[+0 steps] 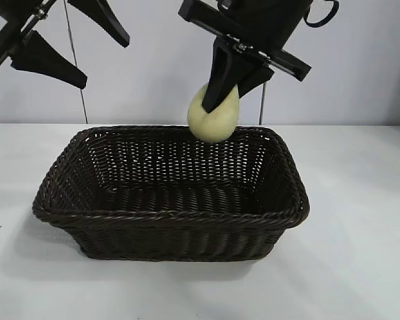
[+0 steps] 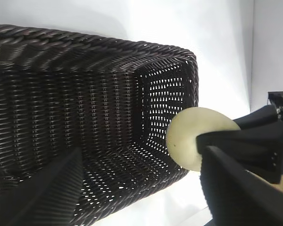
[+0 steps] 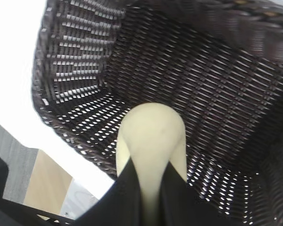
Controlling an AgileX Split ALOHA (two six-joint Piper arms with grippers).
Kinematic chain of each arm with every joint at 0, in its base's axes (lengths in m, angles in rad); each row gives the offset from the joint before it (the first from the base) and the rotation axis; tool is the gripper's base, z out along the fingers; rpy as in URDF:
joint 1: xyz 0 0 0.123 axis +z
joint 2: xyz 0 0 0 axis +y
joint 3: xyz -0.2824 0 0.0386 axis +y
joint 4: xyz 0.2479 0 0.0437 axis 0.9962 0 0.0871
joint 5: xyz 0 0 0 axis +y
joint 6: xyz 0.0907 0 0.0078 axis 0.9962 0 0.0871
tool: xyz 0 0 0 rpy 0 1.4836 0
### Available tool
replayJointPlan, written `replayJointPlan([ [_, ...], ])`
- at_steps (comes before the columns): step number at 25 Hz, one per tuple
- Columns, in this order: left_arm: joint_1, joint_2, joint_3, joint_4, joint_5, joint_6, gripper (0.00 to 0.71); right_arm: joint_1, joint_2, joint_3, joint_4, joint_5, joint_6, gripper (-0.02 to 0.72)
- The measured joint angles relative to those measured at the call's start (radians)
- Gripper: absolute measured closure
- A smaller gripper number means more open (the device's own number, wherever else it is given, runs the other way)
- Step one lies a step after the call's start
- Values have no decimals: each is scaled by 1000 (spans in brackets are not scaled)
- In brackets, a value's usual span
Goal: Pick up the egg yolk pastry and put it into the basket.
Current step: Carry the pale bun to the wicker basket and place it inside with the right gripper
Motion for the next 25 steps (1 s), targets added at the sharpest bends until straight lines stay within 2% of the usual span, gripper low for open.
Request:
replayJointPlan([
  [5, 0, 0, 0, 0, 0, 0, 198, 0, 52, 0, 22, -57, 0, 671],
  [12, 0, 0, 0, 0, 0, 1, 198, 0, 62, 0, 29, -71, 0, 644],
  [15, 0, 0, 0, 0, 0, 1, 198, 0, 62, 0, 29, -70, -1, 549],
  [17, 0, 0, 0, 0, 0, 1, 198, 0, 62, 0, 30, -66, -5, 433],
  [21, 0, 0, 0, 0, 0, 1, 198, 0, 62, 0, 30, -66, -12, 246],
  [23, 0, 0, 0, 0, 0, 1, 198, 0, 62, 0, 30, -66, -12, 192],
  [25, 0, 0, 0, 0, 0, 1, 198, 0, 62, 0, 30, -63, -12, 171],
])
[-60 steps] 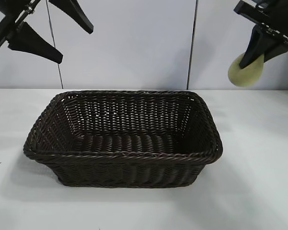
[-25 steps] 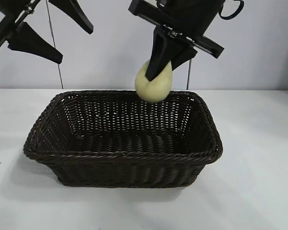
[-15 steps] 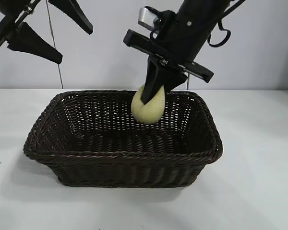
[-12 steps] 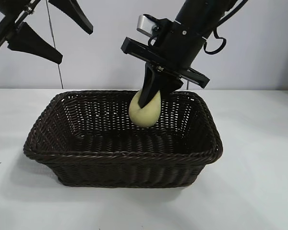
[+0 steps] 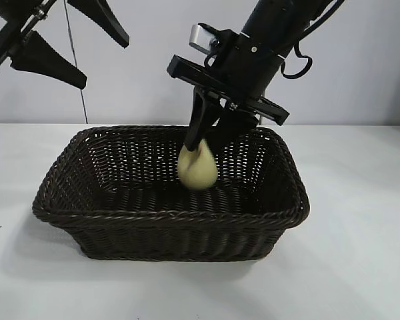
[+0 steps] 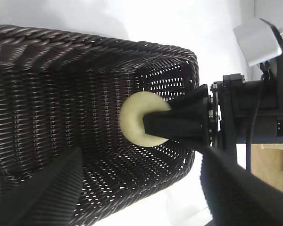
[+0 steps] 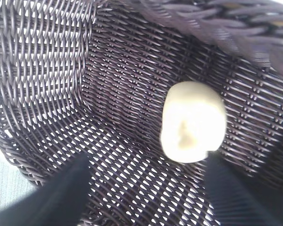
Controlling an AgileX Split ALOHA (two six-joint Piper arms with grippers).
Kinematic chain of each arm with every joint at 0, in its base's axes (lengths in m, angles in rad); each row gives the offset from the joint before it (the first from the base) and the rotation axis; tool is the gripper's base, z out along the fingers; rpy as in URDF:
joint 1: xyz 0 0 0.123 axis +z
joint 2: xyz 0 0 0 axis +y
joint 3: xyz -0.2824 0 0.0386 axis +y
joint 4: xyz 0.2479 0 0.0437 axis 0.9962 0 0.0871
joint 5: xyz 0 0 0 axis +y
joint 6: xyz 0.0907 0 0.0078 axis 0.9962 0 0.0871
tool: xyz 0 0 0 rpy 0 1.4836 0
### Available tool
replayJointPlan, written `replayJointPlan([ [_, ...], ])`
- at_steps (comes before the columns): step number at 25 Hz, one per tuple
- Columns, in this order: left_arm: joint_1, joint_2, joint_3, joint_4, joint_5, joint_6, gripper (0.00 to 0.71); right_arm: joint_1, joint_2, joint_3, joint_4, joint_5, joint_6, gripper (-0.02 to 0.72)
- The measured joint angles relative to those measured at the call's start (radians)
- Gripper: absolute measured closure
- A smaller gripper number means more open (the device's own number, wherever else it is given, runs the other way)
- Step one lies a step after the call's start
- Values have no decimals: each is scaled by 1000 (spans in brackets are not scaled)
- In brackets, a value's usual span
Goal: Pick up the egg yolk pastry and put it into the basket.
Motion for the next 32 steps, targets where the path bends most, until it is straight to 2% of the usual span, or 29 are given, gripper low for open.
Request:
replayJointPlan([
  [10, 0, 0, 0, 20, 0, 0, 198, 0, 0, -45, -3, 80, 11, 164],
  [13, 0, 0, 0, 25, 0, 0, 198, 0, 0, -121, -27, 121, 16, 164],
  [17, 0, 0, 0, 25, 0, 0, 198, 0, -3, -230, -75, 127, 67, 164],
  [21, 0, 0, 0, 26, 4, 0, 198, -4, -4, -302, -84, 133, 84, 164],
  [32, 0, 0, 0, 26, 4, 0, 198, -165, -84, -310, -99, 148, 87, 164],
])
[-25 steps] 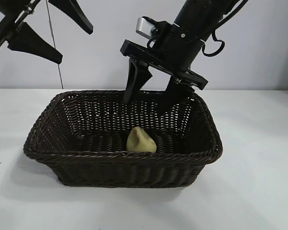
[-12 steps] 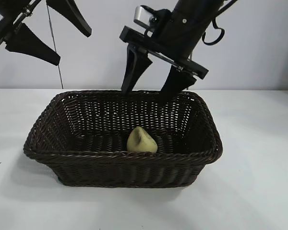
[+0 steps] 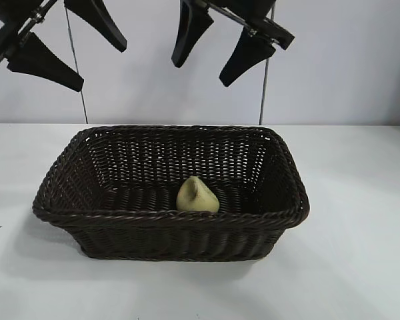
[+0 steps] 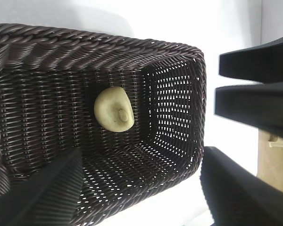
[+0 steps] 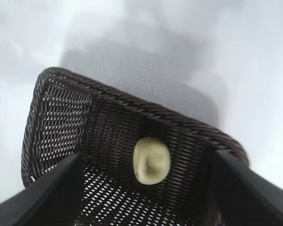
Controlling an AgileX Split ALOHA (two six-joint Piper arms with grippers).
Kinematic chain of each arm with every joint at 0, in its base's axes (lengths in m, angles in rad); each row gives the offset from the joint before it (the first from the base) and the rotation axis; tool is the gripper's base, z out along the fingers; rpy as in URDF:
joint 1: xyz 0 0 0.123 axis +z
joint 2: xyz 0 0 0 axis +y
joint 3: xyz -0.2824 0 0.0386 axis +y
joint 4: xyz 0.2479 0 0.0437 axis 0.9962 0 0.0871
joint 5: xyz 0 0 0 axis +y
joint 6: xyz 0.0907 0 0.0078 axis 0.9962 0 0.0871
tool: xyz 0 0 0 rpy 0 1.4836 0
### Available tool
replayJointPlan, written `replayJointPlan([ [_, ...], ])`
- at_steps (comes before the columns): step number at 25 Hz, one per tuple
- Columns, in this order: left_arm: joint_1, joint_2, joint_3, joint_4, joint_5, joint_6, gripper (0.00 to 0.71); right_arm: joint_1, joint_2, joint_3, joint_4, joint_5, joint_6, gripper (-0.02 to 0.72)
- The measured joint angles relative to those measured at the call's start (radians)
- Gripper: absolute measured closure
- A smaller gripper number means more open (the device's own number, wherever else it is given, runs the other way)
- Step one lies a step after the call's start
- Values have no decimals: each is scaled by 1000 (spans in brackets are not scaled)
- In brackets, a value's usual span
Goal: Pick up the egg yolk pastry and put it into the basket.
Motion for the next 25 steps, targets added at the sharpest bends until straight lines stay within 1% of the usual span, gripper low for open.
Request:
replayJointPlan([
  [3, 0, 0, 0, 0, 0, 1, 198, -15, -41, 25, -8, 0, -4, 164],
  [5, 0, 0, 0, 0, 0, 1, 198, -19, -72, 62, -25, -1, -16, 164],
  [8, 0, 0, 0, 0, 0, 1, 198, -19, -115, 139, -84, 1, -28, 164],
  [9, 0, 0, 0, 0, 0, 1, 198, -23, -127, 159, -93, 1, -31, 164],
  [11, 0, 0, 0, 0, 0, 1, 198, -37, -142, 194, -88, 2, -33, 164],
  [16, 0, 0, 0, 0, 0, 1, 198, -96, -146, 212, -43, 1, -46, 164],
  [20, 0, 0, 0, 0, 0, 1, 198, -100, -149, 222, -31, -1, -54, 164],
  [25, 0, 0, 0, 0, 0, 1, 198, -96, -152, 306, -28, -1, -76, 164],
])
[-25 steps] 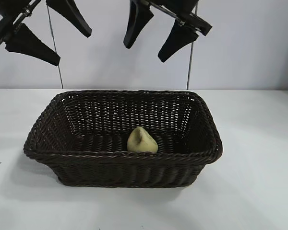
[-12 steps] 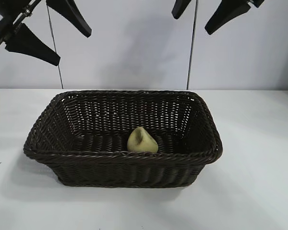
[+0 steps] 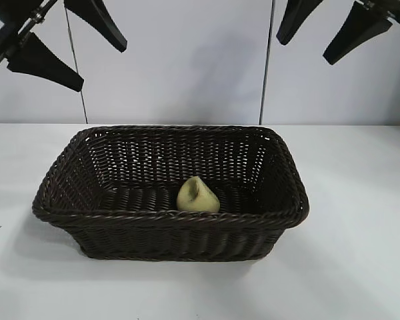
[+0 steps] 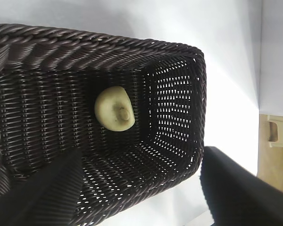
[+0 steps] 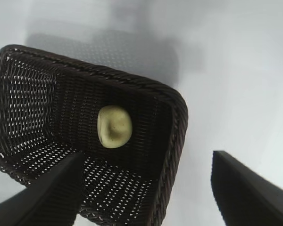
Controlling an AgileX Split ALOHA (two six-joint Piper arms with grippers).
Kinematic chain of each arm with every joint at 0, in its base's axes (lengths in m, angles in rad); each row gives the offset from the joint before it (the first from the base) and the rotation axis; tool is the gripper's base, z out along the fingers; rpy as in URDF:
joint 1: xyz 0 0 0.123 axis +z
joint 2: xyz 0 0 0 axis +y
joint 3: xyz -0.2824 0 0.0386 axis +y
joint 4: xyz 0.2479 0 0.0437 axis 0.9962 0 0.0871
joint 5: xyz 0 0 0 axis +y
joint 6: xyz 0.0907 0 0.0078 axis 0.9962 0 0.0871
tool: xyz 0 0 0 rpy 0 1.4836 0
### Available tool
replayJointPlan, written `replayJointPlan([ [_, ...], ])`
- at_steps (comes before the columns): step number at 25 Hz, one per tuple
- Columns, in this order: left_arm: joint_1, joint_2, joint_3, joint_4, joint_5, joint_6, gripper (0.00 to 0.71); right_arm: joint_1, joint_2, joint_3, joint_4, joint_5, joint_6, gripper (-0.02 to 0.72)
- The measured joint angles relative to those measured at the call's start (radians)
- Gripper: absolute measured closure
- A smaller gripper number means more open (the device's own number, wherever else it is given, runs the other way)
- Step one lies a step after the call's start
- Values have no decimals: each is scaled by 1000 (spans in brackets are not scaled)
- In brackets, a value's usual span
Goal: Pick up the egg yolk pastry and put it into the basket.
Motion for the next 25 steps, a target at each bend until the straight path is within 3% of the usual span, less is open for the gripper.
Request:
replayJointPlan([
  [15, 0, 0, 0, 1, -3, 0, 198, 0, 0, 18, 57, -2, -6, 164],
  [25, 0, 0, 0, 1, -3, 0, 198, 0, 0, 18, 63, -2, -7, 164],
])
